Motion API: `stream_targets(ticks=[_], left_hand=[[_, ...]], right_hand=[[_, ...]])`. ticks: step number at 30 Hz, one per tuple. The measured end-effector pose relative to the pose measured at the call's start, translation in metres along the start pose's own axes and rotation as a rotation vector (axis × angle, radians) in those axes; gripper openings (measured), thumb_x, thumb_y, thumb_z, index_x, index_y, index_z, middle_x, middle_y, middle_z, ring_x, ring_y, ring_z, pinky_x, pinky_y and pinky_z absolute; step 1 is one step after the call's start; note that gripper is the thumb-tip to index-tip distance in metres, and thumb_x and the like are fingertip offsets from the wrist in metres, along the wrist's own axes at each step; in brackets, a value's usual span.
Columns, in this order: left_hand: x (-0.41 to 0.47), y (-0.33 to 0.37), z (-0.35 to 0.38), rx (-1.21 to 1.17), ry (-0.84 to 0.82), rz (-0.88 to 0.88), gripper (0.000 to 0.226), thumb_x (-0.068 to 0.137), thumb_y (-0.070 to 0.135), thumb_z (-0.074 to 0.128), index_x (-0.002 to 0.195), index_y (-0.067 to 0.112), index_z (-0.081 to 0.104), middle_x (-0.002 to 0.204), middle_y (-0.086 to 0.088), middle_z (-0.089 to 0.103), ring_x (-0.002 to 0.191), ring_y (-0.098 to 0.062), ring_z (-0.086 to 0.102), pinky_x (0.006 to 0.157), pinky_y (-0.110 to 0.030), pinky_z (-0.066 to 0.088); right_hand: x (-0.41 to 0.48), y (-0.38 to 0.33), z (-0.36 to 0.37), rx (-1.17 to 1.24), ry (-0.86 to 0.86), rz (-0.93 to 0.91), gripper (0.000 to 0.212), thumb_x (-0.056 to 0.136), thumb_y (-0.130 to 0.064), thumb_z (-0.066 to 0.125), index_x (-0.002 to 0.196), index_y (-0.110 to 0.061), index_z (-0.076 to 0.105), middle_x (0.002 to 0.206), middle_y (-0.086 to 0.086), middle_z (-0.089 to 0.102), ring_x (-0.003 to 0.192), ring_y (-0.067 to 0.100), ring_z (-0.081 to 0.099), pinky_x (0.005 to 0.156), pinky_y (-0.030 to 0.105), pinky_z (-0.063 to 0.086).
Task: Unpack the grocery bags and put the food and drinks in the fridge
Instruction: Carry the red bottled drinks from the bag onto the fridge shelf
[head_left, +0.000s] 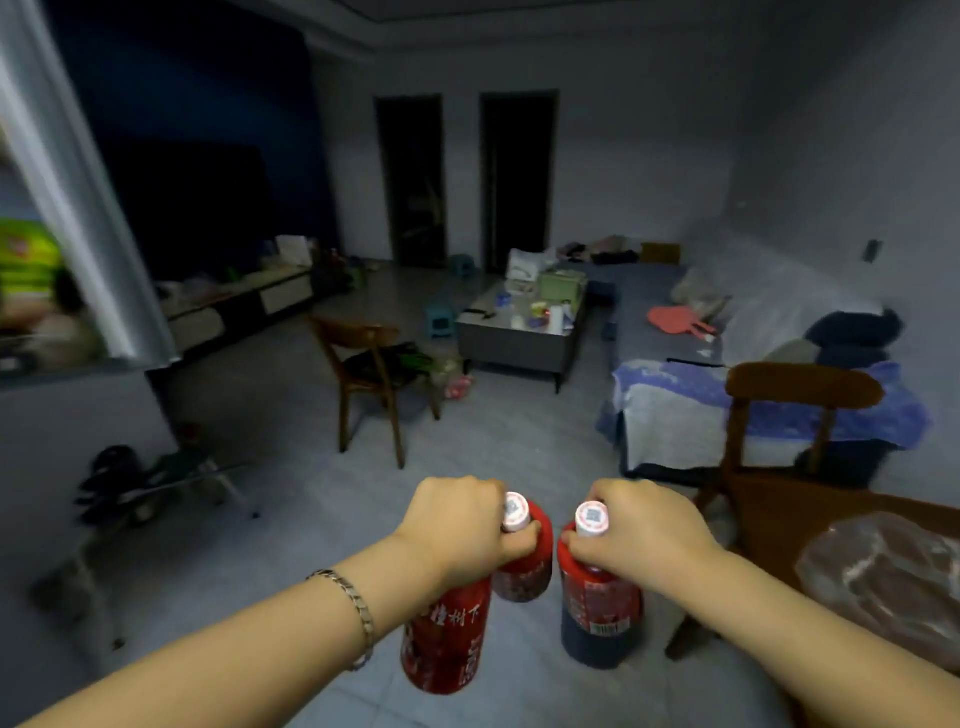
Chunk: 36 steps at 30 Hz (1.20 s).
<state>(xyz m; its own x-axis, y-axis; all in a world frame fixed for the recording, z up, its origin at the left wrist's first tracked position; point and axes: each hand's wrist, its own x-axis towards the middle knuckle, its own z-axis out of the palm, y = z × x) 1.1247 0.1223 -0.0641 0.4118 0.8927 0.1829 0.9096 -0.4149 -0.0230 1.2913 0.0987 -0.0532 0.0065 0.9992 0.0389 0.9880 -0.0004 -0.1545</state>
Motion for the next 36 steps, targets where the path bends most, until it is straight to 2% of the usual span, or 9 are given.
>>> stream_targets(ticks=[4,8,13,17,20,25,30,34,36], left_hand=[[-0.068,-0.102,-0.019,-0.007,0.012,-0.208,0.040,0.087,0.059,0.043,0.080,0.020,0.048,0.097,-0.004,0.067,0.092,-0.025,0.061,0.067,-0.029,0.035],[-0.139,-0.199,-0.043,0.024,0.022,-0.359,0.041,0.088,0.059,0.042,0.079,0.020,0.047,0.095,-0.003,0.066,0.090,-0.024,0.061,0.072,-0.031,0.039],[-0.219,-0.309,-0.063,0.135,0.005,-0.476,0.042,0.089,0.057,0.040,0.075,0.018,0.043,0.095,-0.006,0.067,0.092,-0.027,0.060,0.086,-0.035,0.033],[-0.272,-0.393,-0.075,0.135,-0.013,-0.638,0.041,0.089,0.057,0.041,0.075,0.019,0.045,0.096,-0.006,0.067,0.093,-0.027,0.060,0.082,-0.032,0.035],[-0.304,-0.450,-0.082,0.120,-0.014,-0.769,0.041,0.089,0.059,0.042,0.078,0.020,0.046,0.100,-0.005,0.066,0.095,-0.026,0.060,0.074,-0.032,0.037],[-0.337,-0.541,-0.094,0.200,-0.005,-0.960,0.041,0.088,0.059,0.042,0.078,0.020,0.046,0.101,-0.006,0.067,0.096,-0.027,0.061,0.072,-0.030,0.036],[-0.353,-0.634,-0.120,0.261,0.021,-1.149,0.043,0.088,0.057,0.042,0.066,0.020,0.041,0.096,-0.007,0.067,0.087,-0.026,0.059,0.068,-0.029,0.034],[-0.368,-0.710,-0.140,0.323,0.121,-1.261,0.041,0.088,0.057,0.043,0.076,0.018,0.046,0.099,-0.007,0.067,0.091,-0.026,0.060,0.069,-0.029,0.034],[-0.377,-0.750,-0.148,0.357,0.145,-1.296,0.041,0.088,0.058,0.042,0.077,0.019,0.047,0.098,-0.006,0.067,0.092,-0.025,0.061,0.069,-0.028,0.034]], right_hand=[[0.006,-0.111,0.012,0.049,-0.019,-0.152,0.035,0.075,-0.052,0.059,0.094,-0.022,0.062,0.101,-0.001,0.067,0.095,0.022,0.063,0.065,0.025,0.041],[0.009,-0.228,0.028,0.104,-0.063,-0.286,0.036,0.077,-0.051,0.059,0.097,-0.022,0.063,0.105,-0.001,0.067,0.097,0.021,0.063,0.071,0.027,0.047],[0.010,-0.370,0.051,0.071,-0.102,-0.516,0.032,0.076,-0.053,0.058,0.080,-0.022,0.053,0.099,-0.001,0.067,0.096,0.022,0.062,0.065,0.026,0.039],[0.018,-0.479,0.067,0.082,-0.148,-0.682,0.037,0.076,-0.055,0.058,0.093,-0.022,0.061,0.103,-0.002,0.068,0.097,0.020,0.063,0.071,0.028,0.047],[0.031,-0.551,0.075,0.090,-0.175,-0.796,0.038,0.076,-0.054,0.059,0.095,-0.021,0.062,0.103,-0.002,0.067,0.097,0.020,0.063,0.073,0.029,0.048],[0.068,-0.673,0.081,0.115,-0.182,-0.998,0.031,0.077,-0.053,0.061,0.078,-0.023,0.053,0.102,0.000,0.068,0.095,0.022,0.064,0.068,0.027,0.044],[0.109,-0.798,0.073,0.182,-0.101,-1.137,0.042,0.079,-0.055,0.058,0.106,-0.022,0.062,0.112,-0.001,0.065,0.103,0.021,0.061,0.079,0.031,0.049],[0.134,-0.895,0.065,0.295,-0.083,-1.199,0.028,0.077,-0.047,0.059,0.082,-0.020,0.061,0.089,0.000,0.065,0.086,0.024,0.062,0.064,0.028,0.045],[0.144,-0.943,0.063,0.357,-0.115,-1.210,0.025,0.076,-0.045,0.060,0.076,-0.020,0.058,0.084,0.000,0.064,0.080,0.023,0.060,0.062,0.027,0.042]])
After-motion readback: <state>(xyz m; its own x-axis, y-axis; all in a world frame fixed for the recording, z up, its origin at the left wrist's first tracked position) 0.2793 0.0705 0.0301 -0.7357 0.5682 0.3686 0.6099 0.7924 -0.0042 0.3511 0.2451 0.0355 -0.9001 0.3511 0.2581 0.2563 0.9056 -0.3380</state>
